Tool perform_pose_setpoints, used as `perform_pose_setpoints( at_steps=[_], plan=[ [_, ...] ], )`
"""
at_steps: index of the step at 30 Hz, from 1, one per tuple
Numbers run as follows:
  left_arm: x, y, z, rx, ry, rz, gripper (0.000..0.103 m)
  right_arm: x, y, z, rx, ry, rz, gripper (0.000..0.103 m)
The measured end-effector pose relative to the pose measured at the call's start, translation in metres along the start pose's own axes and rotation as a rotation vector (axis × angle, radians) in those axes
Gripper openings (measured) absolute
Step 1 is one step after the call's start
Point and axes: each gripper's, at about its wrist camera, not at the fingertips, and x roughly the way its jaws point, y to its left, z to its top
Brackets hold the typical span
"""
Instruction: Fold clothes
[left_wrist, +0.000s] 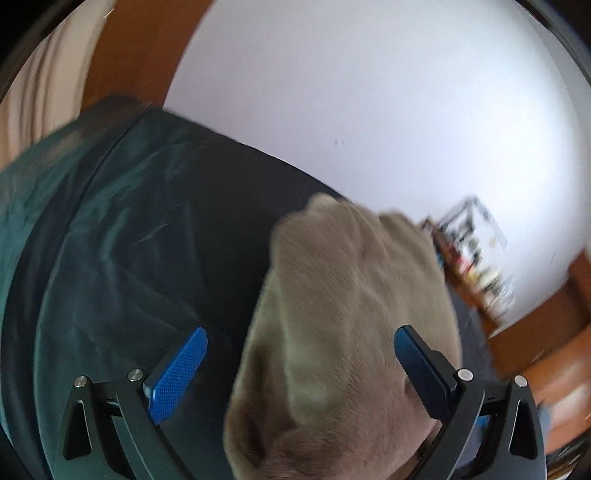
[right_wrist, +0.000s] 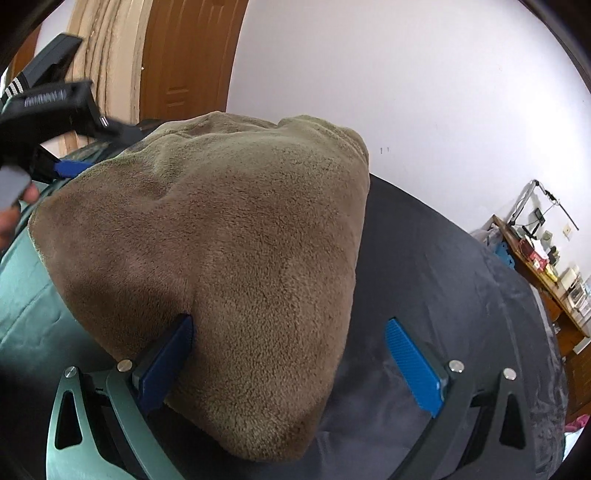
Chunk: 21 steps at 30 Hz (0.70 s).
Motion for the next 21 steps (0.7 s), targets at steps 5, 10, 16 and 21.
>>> perform_pose_setpoints(
  at_steps=[5, 10, 16, 21],
  plan=[
    [0.018, 0.031, 0.018, -0.137, 0.040, -0.037, 0.103, 0.001, 0.000, -0.002, 0.011, -0.010, 0.006, 0.102],
    [0.044, 0.037, 0.019, -0.177, 0.119, -0.115, 0.103, 0.004, -0.002, 0.000, 0.025, -0.009, 0.018, 0.102],
    [0.070, 0.026, 0.025, -0.163, 0.236, -0.146, 0.103, 0.006, -0.005, 0.000, 0.039, -0.004, 0.039, 0.102],
    [0.088, 0.012, 0.037, -0.108, 0.322, -0.184, 0.103, 0.007, -0.006, 0.001, 0.047, -0.003, 0.047, 0.102]
  ],
)
